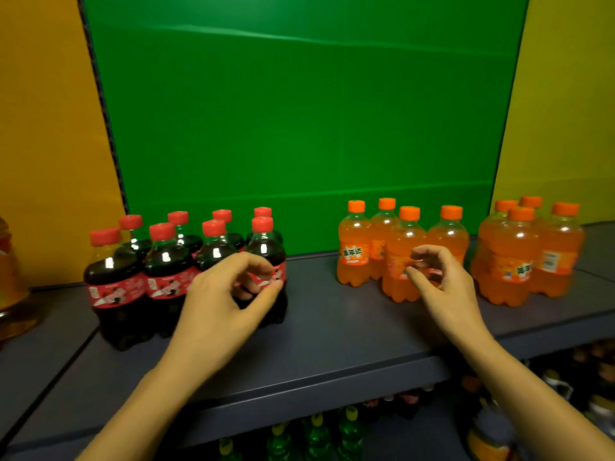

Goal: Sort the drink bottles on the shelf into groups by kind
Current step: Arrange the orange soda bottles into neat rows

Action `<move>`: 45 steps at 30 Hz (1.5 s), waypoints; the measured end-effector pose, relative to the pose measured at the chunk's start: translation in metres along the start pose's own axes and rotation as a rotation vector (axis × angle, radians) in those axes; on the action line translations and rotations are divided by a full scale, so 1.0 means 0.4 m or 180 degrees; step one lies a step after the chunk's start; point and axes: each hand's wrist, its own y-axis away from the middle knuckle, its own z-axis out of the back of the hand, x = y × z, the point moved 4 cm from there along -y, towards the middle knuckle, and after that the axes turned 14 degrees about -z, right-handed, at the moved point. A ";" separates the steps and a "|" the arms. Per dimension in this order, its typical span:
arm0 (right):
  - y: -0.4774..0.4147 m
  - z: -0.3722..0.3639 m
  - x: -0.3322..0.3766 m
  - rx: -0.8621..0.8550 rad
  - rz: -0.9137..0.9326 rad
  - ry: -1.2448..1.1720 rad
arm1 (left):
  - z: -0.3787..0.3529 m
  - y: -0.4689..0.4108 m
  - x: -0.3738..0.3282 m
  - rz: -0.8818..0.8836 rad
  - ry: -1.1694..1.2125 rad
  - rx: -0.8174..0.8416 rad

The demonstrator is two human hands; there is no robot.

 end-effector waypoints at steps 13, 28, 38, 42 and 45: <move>-0.057 0.018 -0.066 0.0466 0.0595 0.0528 | -0.429 -0.192 0.101 0.0747 -0.0202 0.0417; -0.045 -0.021 -0.101 0.0754 0.0293 0.0699 | -0.488 -0.190 0.176 0.1735 0.0095 0.0321; -0.064 -0.122 -0.070 0.1033 0.0038 0.0907 | -0.418 -0.141 0.192 0.1676 -0.0056 0.0037; -0.081 -0.169 -0.059 0.1148 -0.0040 0.0962 | -0.416 -0.131 0.191 0.1621 0.0001 -0.0016; -0.096 -0.197 -0.053 0.1082 -0.0155 0.0972 | -0.412 -0.128 0.195 0.1706 0.0010 -0.0051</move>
